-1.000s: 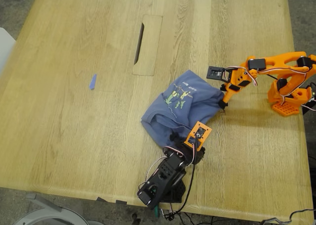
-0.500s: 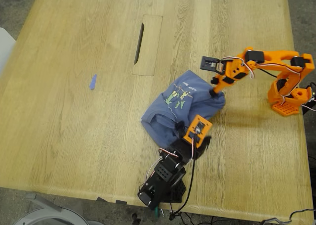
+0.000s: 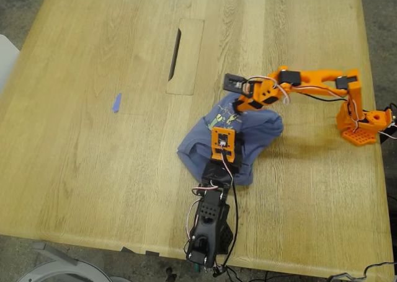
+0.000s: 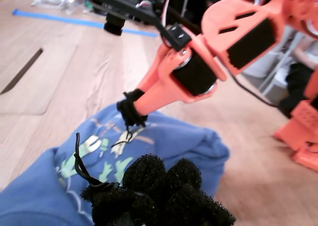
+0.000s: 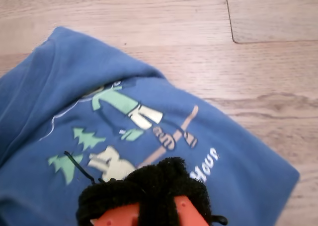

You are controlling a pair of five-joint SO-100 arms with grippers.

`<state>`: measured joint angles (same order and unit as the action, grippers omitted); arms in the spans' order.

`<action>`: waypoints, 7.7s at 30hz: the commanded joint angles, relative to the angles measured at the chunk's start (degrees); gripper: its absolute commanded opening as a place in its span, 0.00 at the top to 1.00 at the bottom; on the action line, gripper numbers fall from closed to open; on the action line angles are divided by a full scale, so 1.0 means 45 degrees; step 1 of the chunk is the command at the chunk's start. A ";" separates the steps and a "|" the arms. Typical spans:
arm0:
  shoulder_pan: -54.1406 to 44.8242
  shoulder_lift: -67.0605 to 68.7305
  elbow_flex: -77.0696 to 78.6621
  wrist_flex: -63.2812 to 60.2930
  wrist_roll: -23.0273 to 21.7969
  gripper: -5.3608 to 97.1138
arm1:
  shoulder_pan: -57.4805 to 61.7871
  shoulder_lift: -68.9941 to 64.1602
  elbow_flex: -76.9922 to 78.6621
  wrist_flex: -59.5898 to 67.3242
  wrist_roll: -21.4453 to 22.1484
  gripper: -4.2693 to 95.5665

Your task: Fold a T-shirt

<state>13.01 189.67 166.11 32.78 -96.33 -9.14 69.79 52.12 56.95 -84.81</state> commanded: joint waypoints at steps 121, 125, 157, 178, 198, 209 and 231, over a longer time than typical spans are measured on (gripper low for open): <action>-0.4414 -1.4316 -0.8320 -0.3223 -0.0332 0.95 | -0.3418 0.0762 -0.0371 0.8535 0.1250 0.95; -0.2695 -1.4883 -0.7520 -0.3691 -0.0430 0.95 | -0.3047 -0.2188 -0.4531 0.8750 0.1152 0.95; -0.6348 -1.9023 -0.8223 -0.5547 -0.0488 0.95 | -0.3516 -0.4102 -0.5547 0.8867 0.1445 0.95; -0.8652 -2.0039 -0.9531 -0.4746 -0.0508 0.95 | -0.3984 0.4688 0.6445 0.7832 0.1621 0.95; -1.3379 -1.4180 -0.7891 0.0176 -0.0488 0.95 | 0.0391 1.3066 1.4121 0.8789 0.1230 0.96; -1.6406 -1.1348 -0.7129 0.2266 -0.0566 0.95 | 0.6680 1.8770 1.7129 0.8789 0.0430 0.96; -2.1250 0.0703 -0.1152 0.7949 -0.0527 0.95 | 2.0273 2.7227 2.1914 0.7031 -0.0801 0.96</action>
<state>-81.74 185.19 160.40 64.69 -98.61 77.26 189.84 149.68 89.65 -87.89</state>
